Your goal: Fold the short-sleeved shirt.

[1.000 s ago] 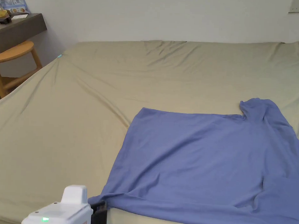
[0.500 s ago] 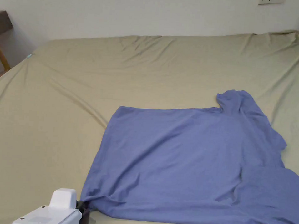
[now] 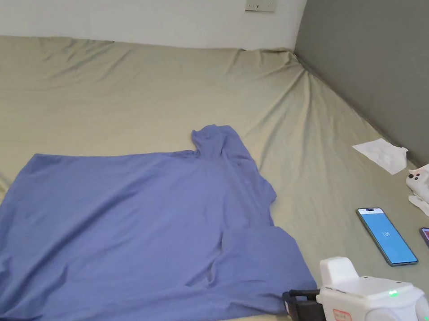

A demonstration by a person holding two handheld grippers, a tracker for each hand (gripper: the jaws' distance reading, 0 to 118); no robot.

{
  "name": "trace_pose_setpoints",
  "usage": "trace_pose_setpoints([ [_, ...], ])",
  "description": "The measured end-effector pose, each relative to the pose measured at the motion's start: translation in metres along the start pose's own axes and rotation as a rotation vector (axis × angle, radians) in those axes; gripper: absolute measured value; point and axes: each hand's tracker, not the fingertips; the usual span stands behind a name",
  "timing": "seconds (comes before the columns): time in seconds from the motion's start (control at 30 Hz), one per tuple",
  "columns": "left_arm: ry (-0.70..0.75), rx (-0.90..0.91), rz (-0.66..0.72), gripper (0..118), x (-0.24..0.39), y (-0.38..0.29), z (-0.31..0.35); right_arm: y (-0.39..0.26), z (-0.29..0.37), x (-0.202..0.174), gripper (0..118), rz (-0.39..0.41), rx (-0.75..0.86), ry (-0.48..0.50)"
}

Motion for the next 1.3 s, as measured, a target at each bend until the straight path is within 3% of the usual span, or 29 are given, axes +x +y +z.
trace_pose_setpoints([
  [0.03, 0.004, -0.007, 0.001, 3, 0.000, 0.000, -0.001, 0.003, -0.006, 0.004, 65, -0.019, -0.025, -0.002],
  [0.07, 0.007, -0.013, 0.003, 3, 0.000, 0.000, -0.002, 0.005, -0.010, 0.007, 30, -0.039, -0.059, 0.009],
  [0.1, 0.011, -0.017, 0.005, 3, 0.000, 0.002, -0.002, 0.006, -0.011, 0.008, 18, -0.039, -0.066, 0.017],
  [0.13, 0.012, -0.021, 0.008, 3, 0.000, 0.002, -0.001, 0.005, -0.009, 0.007, 18, -0.022, -0.058, 0.051],
  [0.17, 0.011, -0.025, 0.009, 3, -0.001, 0.002, -0.001, 0.003, -0.007, 0.005, 9, -0.022, -0.041, 0.098],
  [0.23, 0.008, -0.034, 0.003, 3, -0.002, 0.003, 0.000, 0.002, -0.002, 0.004, 9, -0.029, -0.050, 0.152],
  [0.33, 0.025, -0.047, -0.004, 3, -0.006, 0.003, 0.000, 0.003, 0.011, 0.001, 9, 0.005, 0.020, 0.099],
  [0.47, 0.007, -0.022, 0.047, 3, -0.016, 0.020, 0.009, 0.019, 0.039, 0.002, 9, 0.000, 0.131, 0.106],
  [0.7, -0.020, 0.029, 0.051, 3, -0.030, 0.094, -0.008, 0.098, 0.065, 0.000, 9, 0.066, 0.233, 0.132],
  [0.8, -0.005, 0.011, 0.014, 3, -0.035, 0.128, -0.047, 0.144, 0.041, 0.000, 9, 0.137, 0.217, 0.085],
  [0.93, -0.010, -0.081, 0.017, 2, -0.043, 0.159, -0.110, 0.190, -0.015, 0.019, 9, 0.032, 0.118, 0.097],
  [1.07, -0.031, -0.162, 0.065, 2, -0.051, 0.174, -0.169, 0.227, -0.065, 0.021, 9, 0.071, 0.045, 0.056],
  [1.2, 0.001, -0.225, -0.040, 2, -0.044, 0.174, -0.211, 0.248, -0.104, 0.011, 9, 0.126, 0.001, 0.019],
  [1.3, 0.021, -0.202, -0.013, 3, -0.046, 0.174, -0.225, 0.255, -0.126, 0.012, 9, 0.097, 0.000, 0.027],
])
